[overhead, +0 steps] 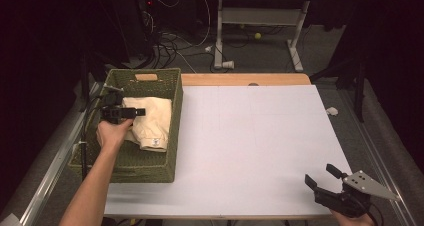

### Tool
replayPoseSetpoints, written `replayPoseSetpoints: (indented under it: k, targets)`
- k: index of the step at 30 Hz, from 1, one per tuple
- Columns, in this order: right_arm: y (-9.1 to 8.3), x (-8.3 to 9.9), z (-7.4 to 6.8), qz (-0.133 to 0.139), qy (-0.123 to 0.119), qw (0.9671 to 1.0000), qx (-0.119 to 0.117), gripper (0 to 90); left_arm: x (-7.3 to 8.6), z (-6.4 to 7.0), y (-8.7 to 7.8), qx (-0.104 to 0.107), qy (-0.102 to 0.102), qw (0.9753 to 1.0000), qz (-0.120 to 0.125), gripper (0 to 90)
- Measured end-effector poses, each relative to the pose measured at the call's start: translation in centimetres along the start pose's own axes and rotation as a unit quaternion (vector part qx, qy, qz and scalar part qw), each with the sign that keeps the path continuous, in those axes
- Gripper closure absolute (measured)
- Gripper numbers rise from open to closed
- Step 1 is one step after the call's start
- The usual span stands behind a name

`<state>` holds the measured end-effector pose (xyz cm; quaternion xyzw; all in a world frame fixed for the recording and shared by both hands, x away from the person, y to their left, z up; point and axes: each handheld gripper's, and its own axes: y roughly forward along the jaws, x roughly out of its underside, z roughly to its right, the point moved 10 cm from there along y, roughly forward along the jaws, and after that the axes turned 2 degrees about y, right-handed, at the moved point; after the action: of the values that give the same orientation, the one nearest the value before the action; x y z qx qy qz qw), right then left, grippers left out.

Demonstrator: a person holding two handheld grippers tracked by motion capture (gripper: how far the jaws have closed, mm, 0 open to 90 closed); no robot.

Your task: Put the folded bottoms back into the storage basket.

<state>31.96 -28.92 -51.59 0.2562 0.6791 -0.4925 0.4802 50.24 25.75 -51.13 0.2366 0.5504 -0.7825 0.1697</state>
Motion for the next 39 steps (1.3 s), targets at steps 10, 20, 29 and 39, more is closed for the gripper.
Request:
replayPoseSetpoints:
  k: [10, 20, 29, 39]
  targets:
    - [0.1, -0.1, 0.0, 0.000, 0.000, 1.0000, -0.001, 20.3, 0.0, 0.3, -0.7, 0.001, 0.009, 0.9999, 0.005, 26.1]
    - [0.1, -0.2, -0.1, 0.003, -0.001, 1.0000, -0.003, 20.3, 0.0, 0.6, -1.6, -0.002, 0.019, 0.9998, 0.012, 26.0]
    - [0.3, -0.2, -0.2, 0.001, -0.001, 1.0000, -0.005, 20.3, -0.2, 1.2, -2.9, 0.008, 0.030, 0.9990, 0.032, 24.8]
    - [0.3, -0.2, -0.2, 0.000, -0.002, 1.0000, -0.005, 20.3, -0.5, 1.6, -4.4, 0.020, 0.036, 0.9972, 0.062, 24.8]
